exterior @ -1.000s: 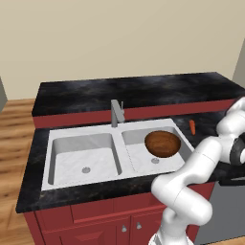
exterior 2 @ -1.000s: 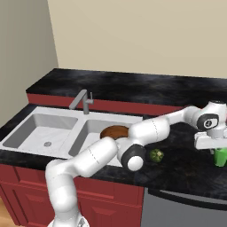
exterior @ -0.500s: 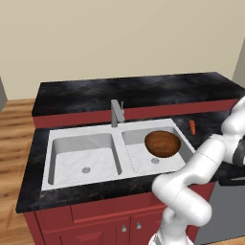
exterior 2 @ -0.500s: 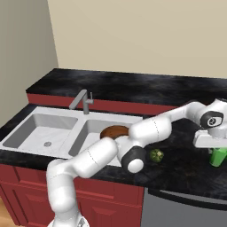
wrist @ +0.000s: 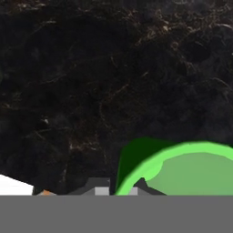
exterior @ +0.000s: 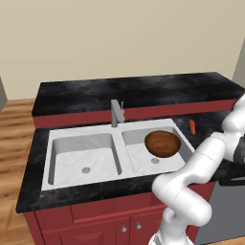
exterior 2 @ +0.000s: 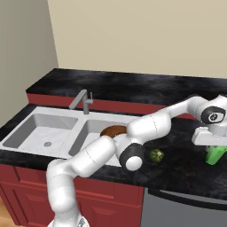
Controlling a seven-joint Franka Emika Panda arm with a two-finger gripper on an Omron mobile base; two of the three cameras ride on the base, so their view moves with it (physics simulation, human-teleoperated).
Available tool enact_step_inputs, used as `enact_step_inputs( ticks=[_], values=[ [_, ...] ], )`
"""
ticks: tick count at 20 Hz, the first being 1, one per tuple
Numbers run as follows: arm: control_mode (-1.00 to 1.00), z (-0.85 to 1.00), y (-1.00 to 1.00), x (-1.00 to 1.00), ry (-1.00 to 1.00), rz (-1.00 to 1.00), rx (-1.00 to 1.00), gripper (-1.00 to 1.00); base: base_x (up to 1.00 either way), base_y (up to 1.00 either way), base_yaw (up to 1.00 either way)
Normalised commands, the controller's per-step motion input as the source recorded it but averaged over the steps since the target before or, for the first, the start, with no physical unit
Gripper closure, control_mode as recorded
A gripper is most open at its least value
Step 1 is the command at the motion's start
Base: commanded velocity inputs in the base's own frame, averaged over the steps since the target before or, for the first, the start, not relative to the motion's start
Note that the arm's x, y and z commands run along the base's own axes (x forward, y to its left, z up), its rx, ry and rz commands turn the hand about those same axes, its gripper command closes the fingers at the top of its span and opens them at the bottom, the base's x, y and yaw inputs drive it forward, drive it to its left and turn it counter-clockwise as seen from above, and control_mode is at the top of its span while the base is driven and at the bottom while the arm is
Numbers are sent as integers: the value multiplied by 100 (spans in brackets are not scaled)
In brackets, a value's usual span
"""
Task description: Remove the broccoli and carrot from the sink. Then move the bowl and cup from the counter to the sink for washing.
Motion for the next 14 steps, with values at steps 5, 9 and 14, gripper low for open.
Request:
enact_step_inputs(
  ticks=[5,9,14],
  values=[
    [-100,15,24,-18,0,7,8,100,0,0,0],
    [-100,13,24,-20,0,7,6,100,0,0,0],
    [-100,7,26,-25,-3,9,5,100,0,0,0]
  ],
)
